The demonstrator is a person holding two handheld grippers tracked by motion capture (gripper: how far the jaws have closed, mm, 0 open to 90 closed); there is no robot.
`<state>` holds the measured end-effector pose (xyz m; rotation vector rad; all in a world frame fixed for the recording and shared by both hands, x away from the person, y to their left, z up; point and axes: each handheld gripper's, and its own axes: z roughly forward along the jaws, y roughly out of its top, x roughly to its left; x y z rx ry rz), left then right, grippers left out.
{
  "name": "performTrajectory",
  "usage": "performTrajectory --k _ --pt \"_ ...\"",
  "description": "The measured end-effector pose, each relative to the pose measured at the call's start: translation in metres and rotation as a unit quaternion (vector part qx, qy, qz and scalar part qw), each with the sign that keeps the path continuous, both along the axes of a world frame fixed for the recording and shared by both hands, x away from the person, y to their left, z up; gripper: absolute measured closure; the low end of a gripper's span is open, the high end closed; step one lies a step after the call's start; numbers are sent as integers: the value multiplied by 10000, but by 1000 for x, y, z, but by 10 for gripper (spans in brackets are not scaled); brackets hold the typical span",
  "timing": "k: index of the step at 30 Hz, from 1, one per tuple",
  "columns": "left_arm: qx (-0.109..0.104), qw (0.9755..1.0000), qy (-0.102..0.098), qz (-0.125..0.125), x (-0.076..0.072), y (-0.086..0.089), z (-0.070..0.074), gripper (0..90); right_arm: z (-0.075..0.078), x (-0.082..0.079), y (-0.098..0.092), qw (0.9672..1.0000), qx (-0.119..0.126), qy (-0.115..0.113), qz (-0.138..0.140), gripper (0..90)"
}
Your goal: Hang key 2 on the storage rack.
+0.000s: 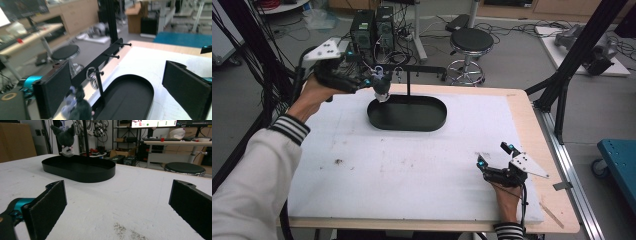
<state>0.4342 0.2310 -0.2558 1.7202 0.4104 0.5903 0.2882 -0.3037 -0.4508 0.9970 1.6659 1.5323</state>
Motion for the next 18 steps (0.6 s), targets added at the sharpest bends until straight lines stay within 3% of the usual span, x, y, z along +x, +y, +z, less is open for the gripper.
performTrajectory --k 4,6,12,13,15,18 --pt "-254 9994 -173 157 -35 31 -28 63 0 0 0 10000 46 19 8 7" --pt "-276 9988 -302 271 -53 44 -47 63 0 0 0 10000 15 20 6 7" --pt "-649 9960 30 615 -91 76 -109 63 0 0 0 10000 34 30 -13 7" --pt "-633 9958 74 650 -95 79 -116 63 0 0 0 10000 39 31 -9 7" --pt "-807 9943 97 685 -103 82 -128 63 0 0 0 10000 30 28 -16 7" --pt "-830 9942 14 690 -113 83 -142 63 0 0 0 10000 60 33 -10 7"
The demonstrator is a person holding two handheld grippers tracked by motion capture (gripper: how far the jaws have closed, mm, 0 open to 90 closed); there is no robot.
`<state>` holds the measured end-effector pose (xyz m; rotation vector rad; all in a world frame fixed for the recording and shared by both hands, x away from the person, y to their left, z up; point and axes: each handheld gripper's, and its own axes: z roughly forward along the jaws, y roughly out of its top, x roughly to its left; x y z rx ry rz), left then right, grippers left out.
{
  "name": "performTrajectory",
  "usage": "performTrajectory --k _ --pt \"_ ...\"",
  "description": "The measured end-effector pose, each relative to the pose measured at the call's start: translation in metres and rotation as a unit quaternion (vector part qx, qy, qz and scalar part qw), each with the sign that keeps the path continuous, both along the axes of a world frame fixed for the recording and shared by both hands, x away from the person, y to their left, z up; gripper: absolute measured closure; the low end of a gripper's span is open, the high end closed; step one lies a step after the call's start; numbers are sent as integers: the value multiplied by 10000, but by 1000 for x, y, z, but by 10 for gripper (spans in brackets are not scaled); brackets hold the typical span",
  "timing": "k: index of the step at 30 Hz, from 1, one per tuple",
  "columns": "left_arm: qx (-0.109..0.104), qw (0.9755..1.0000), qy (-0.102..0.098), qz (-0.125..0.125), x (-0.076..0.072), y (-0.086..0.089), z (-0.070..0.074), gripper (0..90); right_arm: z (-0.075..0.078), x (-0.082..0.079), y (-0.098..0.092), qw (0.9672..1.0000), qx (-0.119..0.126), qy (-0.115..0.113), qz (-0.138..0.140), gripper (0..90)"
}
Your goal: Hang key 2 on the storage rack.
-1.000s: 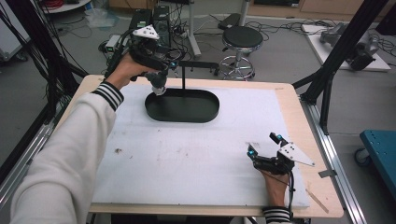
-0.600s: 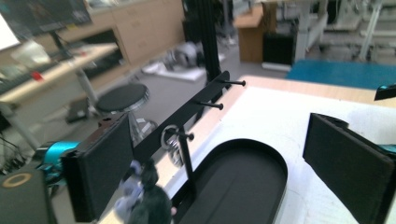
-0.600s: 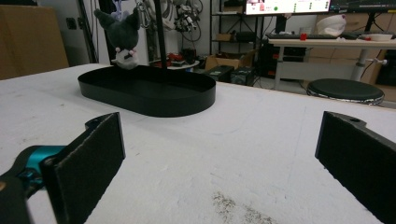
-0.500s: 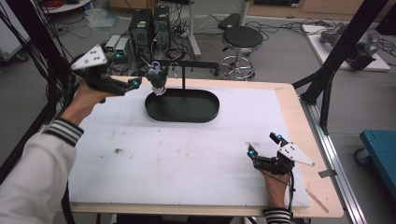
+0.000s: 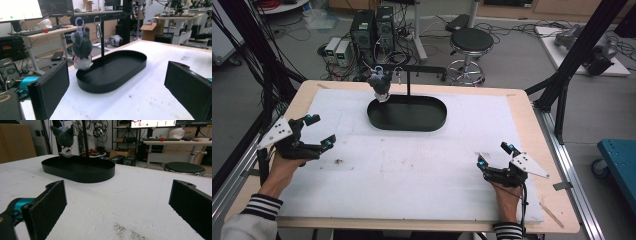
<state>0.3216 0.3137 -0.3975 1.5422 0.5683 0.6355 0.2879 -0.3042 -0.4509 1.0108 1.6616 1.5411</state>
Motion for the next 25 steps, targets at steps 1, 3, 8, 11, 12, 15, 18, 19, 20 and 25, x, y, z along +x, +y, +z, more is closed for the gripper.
performTrajectory --k 1,3,8,11,12,15,18,19,20,25 --pt "-33 10000 -18 41 -3 0 -5 63 0 0 -1 10000 -27 -34 -9 7" --pt "-59 10000 -12 39 -6 0 -13 63 0 0 0 10000 4 4 5 7" --pt "-260 9996 -118 64 -14 -1 -30 63 0 0 1 10000 -19 -5 -5 7" --pt "-333 9994 -73 106 -15 -1 -36 63 0 0 1 10000 -37 -10 -16 7" --pt "-335 9993 -39 136 -15 -1 -38 63 0 0 1 10000 -30 -9 -12 7" --pt "-255 9996 17 123 -16 0 -47 63 0 0 1 10000 -20 2 -14 7" --pt "-258 9995 110 156 -17 1 -55 63 0 0 1 10000 -25 -4 -13 7" --pt "-260 9995 60 162 -18 1 -54 63 0 0 0 10000 -20 -4 -12 7" --pt "-261 9995 63 187 -18 1 -55 63 0 0 0 10000 -11 8 -14 7" --pt "-246 9994 63 234 -18 0 -55 63 0 0 1 10000 -57 -23 -37 7"
